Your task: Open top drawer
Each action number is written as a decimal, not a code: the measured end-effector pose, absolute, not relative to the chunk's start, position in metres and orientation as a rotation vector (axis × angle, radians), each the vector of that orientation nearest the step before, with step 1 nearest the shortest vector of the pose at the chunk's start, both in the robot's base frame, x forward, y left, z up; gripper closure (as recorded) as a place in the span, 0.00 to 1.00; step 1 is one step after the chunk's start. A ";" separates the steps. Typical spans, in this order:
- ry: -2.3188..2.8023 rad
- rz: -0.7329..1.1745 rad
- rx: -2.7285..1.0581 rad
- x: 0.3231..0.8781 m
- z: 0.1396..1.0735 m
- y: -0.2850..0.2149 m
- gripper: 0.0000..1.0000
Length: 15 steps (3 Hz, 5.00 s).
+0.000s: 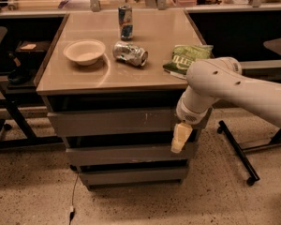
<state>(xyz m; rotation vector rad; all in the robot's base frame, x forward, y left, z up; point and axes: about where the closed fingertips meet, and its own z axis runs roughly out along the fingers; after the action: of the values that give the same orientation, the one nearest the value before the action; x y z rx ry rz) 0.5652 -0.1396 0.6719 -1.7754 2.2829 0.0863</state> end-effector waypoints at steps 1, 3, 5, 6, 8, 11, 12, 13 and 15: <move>2.276 0.027 -1.789 0.582 0.666 -0.151 0.00; 2.313 0.053 -1.824 0.580 0.632 -0.157 0.00; 2.324 0.070 -1.830 0.575 0.632 -0.157 0.41; 2.324 0.070 -1.830 0.575 0.632 -0.157 0.64; 2.324 0.071 -1.830 0.575 0.632 -0.157 1.00; 2.324 0.071 -1.830 0.575 0.652 -0.157 1.00; 2.324 0.071 -1.830 0.575 0.655 -0.157 1.00; 2.376 0.096 -1.791 0.546 0.653 -0.164 1.00; 2.431 0.122 -1.749 0.516 0.656 -0.172 1.00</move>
Offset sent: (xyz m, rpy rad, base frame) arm 0.0321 -0.0264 -0.0290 -0.0717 -0.0201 0.0160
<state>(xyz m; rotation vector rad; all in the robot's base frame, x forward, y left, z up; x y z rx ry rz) 0.5159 -0.1719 0.6560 -1.7492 2.4312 0.1218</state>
